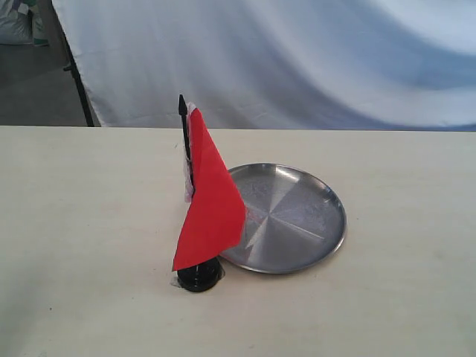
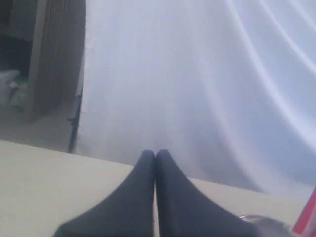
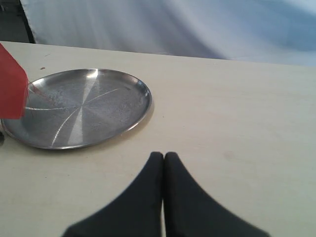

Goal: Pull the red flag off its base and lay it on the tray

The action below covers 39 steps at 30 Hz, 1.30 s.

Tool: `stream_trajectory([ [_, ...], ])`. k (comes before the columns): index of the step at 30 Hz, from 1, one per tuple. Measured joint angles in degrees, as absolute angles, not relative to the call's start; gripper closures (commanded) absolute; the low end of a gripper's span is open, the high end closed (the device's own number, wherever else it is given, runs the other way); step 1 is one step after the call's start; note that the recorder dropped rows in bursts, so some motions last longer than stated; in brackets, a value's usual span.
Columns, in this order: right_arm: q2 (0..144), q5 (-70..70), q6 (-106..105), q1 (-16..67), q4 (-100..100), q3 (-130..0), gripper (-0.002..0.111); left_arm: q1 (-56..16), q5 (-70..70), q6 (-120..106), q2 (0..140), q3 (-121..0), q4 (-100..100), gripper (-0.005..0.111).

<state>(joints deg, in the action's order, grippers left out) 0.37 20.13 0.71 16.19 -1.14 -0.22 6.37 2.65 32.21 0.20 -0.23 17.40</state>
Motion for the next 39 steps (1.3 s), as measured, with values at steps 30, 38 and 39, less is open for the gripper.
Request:
stream_trajectory([
  [30,0.4,20.1,0.7,16.2,-1.1,-0.2,0.109,6.4,51.4,68.8,45.9,-17.3,59.8,0.107],
  [38,0.4,20.1,0.7,16.2,-1.1,-0.2,0.109,6.4,62.3,65.4,57.2,-18.4,67.1,0.107],
  [39,0.4,20.1,0.7,16.2,-1.1,-0.2,0.109,6.4,61.6,64.8,57.8,-18.4,67.7,0.107],
])
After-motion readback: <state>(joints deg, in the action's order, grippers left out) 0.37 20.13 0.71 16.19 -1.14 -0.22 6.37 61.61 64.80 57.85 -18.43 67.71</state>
